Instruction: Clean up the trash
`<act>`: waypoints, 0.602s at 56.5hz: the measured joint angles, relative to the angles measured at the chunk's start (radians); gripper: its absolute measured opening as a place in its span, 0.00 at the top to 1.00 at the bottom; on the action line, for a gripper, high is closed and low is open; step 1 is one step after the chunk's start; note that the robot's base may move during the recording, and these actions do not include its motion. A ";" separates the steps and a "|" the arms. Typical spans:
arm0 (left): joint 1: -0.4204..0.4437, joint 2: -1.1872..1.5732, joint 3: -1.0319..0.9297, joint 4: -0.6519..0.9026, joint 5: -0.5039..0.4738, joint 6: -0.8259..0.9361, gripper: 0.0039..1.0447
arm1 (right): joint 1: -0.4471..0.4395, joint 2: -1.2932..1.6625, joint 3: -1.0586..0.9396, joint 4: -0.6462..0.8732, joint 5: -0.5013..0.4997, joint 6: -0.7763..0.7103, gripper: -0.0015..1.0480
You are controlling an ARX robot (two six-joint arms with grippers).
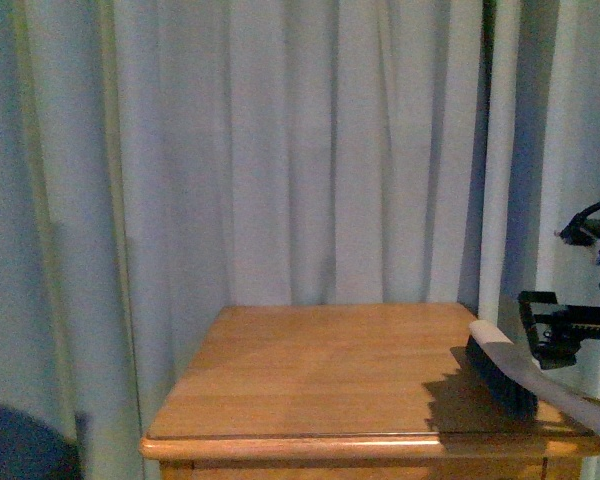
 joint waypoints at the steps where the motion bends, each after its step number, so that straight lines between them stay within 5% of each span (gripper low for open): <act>1: 0.000 0.000 0.000 0.000 0.000 0.000 0.73 | 0.003 0.010 0.003 0.004 0.000 0.006 0.07; 21: 0.000 0.000 0.000 0.000 0.000 0.000 0.73 | 0.043 0.120 0.017 0.039 0.003 0.076 0.07; 34: 0.000 0.000 0.000 0.000 0.000 0.000 0.73 | 0.040 0.131 0.016 0.055 0.005 0.083 0.39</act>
